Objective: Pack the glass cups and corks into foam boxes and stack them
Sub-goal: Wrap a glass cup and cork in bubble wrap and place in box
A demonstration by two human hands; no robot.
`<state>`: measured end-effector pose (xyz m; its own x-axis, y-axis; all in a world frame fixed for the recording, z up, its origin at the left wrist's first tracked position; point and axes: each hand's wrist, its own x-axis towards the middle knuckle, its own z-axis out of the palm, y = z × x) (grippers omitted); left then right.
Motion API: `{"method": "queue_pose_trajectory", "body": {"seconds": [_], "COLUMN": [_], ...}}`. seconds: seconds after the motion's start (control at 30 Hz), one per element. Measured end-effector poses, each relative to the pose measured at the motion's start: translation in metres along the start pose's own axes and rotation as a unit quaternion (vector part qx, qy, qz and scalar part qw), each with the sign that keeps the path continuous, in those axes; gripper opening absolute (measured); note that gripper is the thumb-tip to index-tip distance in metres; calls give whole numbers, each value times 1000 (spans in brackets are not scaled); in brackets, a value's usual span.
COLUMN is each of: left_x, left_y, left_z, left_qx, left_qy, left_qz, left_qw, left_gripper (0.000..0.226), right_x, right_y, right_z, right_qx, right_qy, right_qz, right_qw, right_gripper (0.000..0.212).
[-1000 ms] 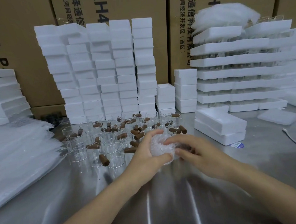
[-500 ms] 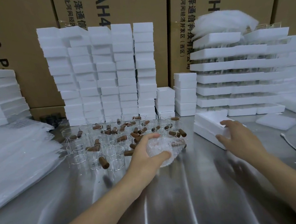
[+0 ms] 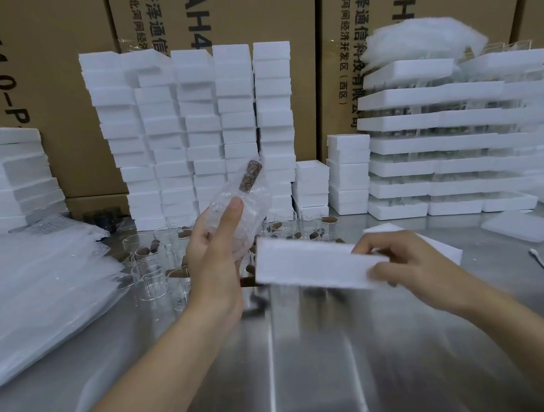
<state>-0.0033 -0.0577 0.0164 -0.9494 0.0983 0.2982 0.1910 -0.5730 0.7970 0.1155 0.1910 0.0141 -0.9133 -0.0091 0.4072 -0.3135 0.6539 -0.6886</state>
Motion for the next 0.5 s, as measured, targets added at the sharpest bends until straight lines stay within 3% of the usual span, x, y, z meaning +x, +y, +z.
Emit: {"method": "queue_pose_trajectory", "body": {"seconds": [0.1,0.17,0.27,0.5], "left_x": [0,-1,-5,-16], "left_y": [-4,-8,-17,-47], "left_z": [-2,-2,-2,-6], "left_qx": [30,57,137,366], "left_qy": [12,-16,-61,-195], "left_qz": [0,-12,-14,43], "left_qw": [999,998,989,909], "left_gripper": [65,73,68,64], "right_x": [-1,-3,-3,-2], "right_y": [-4,3,13,20], "right_z": [8,12,12,9], "right_qx": [-31,-108,-210,-184], "right_qy": [-170,-222,-197,-197], "right_qz": [46,69,67,61], "right_qw": [984,967,955,961], "right_gripper": [10,6,9,16]}}
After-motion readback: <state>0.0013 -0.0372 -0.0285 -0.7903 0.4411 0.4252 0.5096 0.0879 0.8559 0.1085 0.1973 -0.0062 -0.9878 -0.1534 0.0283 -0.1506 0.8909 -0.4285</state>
